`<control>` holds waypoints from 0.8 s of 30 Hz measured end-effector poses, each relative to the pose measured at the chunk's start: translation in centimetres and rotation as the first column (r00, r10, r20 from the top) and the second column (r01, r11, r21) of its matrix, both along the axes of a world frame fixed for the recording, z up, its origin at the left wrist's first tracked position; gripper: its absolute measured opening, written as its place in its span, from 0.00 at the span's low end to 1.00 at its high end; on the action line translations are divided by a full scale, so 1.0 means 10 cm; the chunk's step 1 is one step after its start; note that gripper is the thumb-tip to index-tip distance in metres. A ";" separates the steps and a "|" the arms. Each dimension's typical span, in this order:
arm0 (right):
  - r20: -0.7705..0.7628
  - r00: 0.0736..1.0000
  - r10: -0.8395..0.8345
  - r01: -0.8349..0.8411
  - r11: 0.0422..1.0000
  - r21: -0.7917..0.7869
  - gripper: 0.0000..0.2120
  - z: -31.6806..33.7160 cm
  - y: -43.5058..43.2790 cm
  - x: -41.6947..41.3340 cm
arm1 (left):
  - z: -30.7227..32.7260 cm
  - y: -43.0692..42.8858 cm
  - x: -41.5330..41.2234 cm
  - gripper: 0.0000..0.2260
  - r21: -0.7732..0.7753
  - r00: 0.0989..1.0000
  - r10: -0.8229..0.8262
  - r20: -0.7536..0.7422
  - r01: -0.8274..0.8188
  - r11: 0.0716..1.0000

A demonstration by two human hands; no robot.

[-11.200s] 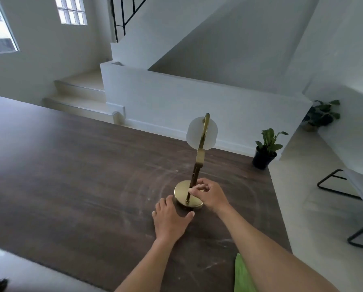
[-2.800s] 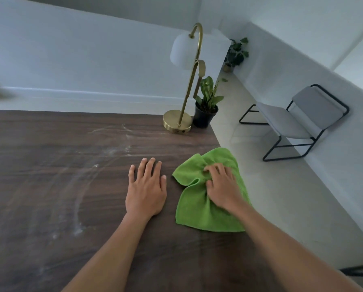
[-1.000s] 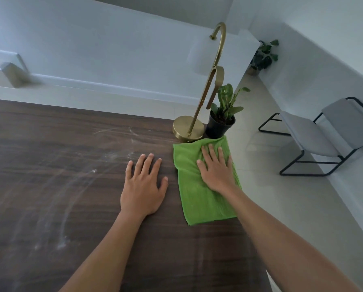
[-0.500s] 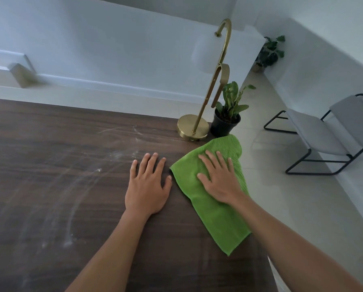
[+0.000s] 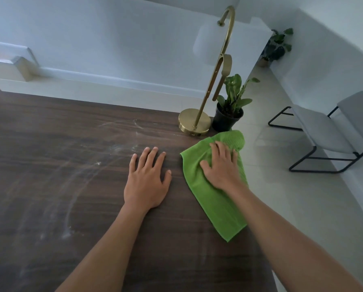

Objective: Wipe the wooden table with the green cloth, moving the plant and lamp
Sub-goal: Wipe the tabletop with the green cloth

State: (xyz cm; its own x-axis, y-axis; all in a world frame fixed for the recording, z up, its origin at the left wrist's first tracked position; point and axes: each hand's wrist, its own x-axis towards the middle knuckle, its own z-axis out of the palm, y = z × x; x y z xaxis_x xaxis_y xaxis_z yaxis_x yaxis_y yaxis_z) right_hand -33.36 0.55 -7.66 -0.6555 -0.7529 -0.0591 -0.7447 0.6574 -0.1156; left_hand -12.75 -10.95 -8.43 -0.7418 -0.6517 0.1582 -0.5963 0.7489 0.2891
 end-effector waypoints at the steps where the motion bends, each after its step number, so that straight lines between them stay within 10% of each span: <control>1: 0.002 1.000 -0.029 0.029 0.998 0.048 0.37 -0.02 -0.10 0.03 | 0.00 0.00 0.00 0.26 0.001 1.000 0.001 0.004 -0.001 1.000; 8: 0.057 0.972 0.229 -0.228 0.973 -0.026 0.35 0.03 0.28 0.30 | 0.02 0.01 0.02 0.27 0.007 1.000 0.003 0.018 -0.003 1.000; 24: 0.038 0.981 0.191 -0.191 0.982 -0.011 0.34 0.03 0.79 0.81 | 0.07 0.03 0.12 0.24 0.142 0.969 0.095 -0.229 -0.064 0.988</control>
